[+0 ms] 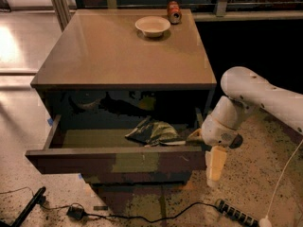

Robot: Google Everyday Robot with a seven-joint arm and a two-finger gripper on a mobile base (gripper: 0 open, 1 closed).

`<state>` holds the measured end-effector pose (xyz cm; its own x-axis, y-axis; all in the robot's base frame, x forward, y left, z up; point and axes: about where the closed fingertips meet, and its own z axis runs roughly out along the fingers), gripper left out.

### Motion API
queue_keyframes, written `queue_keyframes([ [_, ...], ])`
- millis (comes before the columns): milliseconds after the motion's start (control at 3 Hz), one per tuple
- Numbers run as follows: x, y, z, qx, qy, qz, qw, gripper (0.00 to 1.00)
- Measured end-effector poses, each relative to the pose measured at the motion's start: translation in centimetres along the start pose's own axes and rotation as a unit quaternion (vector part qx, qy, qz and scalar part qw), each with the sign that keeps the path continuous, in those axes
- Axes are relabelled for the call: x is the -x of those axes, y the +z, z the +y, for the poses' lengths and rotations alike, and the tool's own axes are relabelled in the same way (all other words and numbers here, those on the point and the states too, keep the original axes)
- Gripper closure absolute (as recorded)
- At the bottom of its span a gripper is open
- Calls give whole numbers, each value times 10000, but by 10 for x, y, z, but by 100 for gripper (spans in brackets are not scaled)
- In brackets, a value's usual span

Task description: Open top drawer

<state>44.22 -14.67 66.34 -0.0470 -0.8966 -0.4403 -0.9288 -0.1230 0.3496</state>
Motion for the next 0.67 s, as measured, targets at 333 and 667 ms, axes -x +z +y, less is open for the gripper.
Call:
queue_keyframes([
  [333,-11,10,33,70,-3,-36,10000,0],
  [667,-13,15,36,112,7,7,9999,0],
])
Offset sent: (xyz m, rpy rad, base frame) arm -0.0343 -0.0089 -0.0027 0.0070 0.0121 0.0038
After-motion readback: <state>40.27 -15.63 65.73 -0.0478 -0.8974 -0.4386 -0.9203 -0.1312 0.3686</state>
